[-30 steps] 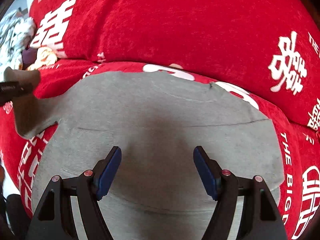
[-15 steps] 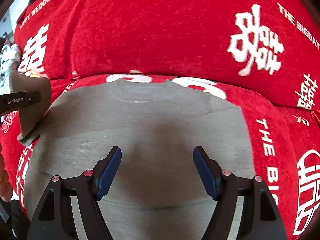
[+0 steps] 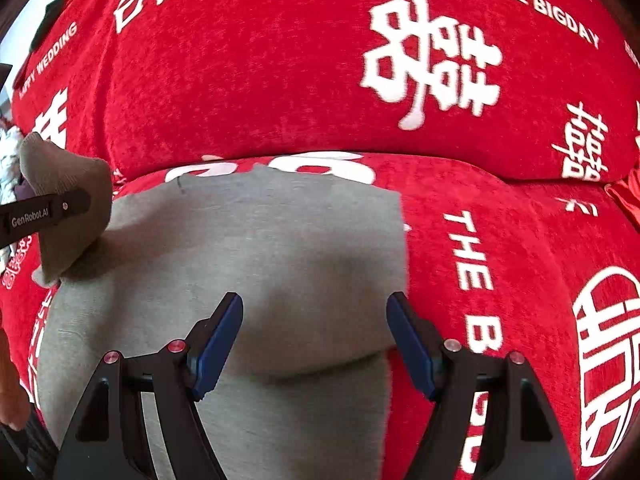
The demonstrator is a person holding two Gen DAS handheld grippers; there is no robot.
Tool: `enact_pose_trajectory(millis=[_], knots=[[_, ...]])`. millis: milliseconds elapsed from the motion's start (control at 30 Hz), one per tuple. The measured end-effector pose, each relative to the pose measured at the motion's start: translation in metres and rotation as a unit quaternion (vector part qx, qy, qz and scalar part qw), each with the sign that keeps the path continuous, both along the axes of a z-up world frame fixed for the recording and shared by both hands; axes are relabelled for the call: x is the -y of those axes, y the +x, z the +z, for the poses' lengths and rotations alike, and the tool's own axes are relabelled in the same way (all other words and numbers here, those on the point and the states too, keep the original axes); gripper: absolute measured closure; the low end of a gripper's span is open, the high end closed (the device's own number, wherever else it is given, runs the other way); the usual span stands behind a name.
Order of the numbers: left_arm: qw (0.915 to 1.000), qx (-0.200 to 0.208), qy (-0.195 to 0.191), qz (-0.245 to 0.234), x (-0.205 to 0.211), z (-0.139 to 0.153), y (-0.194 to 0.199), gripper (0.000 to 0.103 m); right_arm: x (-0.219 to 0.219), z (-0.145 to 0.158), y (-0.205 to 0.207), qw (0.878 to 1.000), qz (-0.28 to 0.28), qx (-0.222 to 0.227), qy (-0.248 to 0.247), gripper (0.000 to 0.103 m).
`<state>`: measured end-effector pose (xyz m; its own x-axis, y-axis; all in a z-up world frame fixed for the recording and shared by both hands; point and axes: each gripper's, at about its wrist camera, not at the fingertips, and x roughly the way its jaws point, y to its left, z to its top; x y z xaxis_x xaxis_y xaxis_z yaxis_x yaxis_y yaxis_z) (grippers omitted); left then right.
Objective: Fold small clothes
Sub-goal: 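Lift the sleeve with the left tool and lay it across the body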
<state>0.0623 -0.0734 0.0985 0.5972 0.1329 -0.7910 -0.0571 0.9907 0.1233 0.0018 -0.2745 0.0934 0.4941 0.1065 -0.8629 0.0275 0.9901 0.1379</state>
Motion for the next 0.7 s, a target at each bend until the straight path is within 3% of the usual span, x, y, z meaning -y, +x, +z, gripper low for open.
enact_pose_trajectory(millis=[433,700], knots=[[0.9978,-0.007,0.019,-0.064,0.098,-0.002,-0.013,0.092,0.053,0.006,-0.008,0.999,-0.032,0.014,0.023,0.026],[0.9968,-0.038,0.019,-0.068,0.119,-0.029,-0.009,0.092,0.07,0.002,-0.011,0.999,-0.04,0.015,0.031,0.026]])
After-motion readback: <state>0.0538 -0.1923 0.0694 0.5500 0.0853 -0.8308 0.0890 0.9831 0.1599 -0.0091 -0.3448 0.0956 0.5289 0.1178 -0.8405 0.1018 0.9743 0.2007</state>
